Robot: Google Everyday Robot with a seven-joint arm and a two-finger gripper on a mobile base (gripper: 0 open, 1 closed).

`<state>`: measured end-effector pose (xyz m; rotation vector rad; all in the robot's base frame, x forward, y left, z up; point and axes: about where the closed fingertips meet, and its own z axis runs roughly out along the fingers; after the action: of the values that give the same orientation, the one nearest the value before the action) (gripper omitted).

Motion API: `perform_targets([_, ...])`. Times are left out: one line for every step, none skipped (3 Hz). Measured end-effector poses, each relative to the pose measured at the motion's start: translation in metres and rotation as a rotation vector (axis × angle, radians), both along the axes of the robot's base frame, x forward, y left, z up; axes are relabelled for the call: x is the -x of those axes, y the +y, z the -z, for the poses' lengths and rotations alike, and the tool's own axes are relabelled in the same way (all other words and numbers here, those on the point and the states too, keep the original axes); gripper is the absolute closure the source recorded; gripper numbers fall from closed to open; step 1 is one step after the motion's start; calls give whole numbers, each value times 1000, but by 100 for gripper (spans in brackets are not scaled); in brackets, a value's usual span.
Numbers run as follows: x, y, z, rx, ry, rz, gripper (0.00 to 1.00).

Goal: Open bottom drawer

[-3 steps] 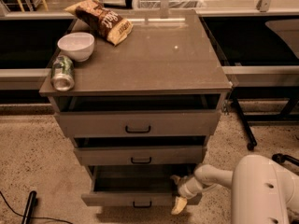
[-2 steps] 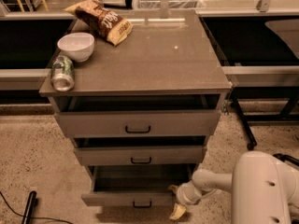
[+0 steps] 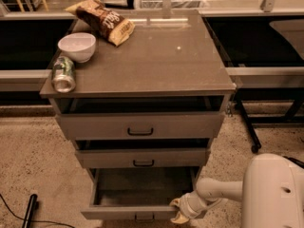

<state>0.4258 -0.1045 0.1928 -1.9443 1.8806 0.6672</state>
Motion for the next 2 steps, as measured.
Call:
perform_targets([5, 4, -14, -25, -20, -26, 58])
perform_targets([21, 8, -47, -68, -76, -69, 50])
